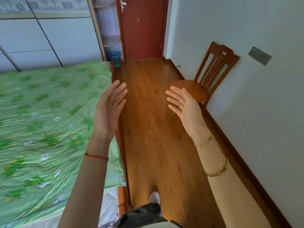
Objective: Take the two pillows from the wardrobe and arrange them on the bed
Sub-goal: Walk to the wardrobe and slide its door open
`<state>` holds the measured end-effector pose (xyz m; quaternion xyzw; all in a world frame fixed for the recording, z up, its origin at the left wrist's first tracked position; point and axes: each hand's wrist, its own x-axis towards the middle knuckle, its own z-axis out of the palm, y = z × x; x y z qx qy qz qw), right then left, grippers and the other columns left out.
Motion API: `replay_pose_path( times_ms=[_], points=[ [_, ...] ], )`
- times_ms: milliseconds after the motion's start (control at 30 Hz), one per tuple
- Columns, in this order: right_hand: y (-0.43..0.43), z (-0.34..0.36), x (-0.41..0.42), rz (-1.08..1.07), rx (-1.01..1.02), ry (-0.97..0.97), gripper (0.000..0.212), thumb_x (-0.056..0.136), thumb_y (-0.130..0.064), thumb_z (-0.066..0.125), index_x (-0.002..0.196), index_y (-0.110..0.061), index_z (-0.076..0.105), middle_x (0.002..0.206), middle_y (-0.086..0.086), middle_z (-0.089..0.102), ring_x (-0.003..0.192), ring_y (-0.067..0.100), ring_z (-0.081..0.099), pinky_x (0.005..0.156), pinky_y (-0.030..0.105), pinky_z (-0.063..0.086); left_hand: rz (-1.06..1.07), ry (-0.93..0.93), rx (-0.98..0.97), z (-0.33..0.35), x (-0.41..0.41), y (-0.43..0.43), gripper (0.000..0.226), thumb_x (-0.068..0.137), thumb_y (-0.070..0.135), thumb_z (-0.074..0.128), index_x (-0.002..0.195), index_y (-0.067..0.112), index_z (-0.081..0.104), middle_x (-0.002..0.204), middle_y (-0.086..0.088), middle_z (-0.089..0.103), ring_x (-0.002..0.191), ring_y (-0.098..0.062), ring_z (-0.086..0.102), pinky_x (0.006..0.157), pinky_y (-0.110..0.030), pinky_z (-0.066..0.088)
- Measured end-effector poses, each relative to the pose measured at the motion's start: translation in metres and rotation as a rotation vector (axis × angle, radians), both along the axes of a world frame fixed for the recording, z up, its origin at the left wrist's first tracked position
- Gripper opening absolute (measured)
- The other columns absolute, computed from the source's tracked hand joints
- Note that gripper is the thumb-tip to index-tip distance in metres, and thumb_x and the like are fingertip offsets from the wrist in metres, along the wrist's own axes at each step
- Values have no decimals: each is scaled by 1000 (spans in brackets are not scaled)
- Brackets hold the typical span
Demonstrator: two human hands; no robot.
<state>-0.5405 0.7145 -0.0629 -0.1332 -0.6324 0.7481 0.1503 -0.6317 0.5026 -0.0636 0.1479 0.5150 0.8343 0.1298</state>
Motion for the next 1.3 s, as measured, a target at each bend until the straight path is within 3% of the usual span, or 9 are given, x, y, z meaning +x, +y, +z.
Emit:
replay_pose_path(
  times_ms=[367, 633, 867, 1300],
  points=[
    [111, 1, -155, 15, -21, -17, 36, 106, -40, 27, 125, -31, 57, 132, -8, 62, 124, 12, 58, 105, 26, 44, 1, -12, -7, 6, -157, 116, 44, 107, 31, 33, 143, 15, 52, 140, -2, 64, 132, -19, 57, 119, -46, 34],
    [210, -15, -283, 55, -18, -13, 38, 106, -39, 26, 129, -28, 55, 134, -7, 61, 124, 12, 58, 101, 23, 45, 34, -30, -11, -9, -278, 212, 43, 107, 30, 34, 142, 15, 54, 139, -3, 64, 132, -18, 58, 120, -45, 34],
    [309, -6, -412, 96, 26, -6, 42, 106, -39, 23, 134, -25, 52, 137, -5, 59, 126, 12, 56, 107, 26, 42, 70, -12, 17, -2, -397, 298, 46, 108, 31, 31, 145, 13, 50, 143, -4, 61, 134, -18, 55, 120, -45, 32],
    [372, -29, -664, 259, 73, 16, 46, 108, -32, 21, 143, -15, 46, 141, -1, 56, 128, 12, 55, 111, 30, 42, 251, -76, -5, -12, -618, 353, 43, 107, 29, 30, 141, 16, 54, 137, -1, 65, 132, -17, 57, 120, -44, 34]
  ],
)
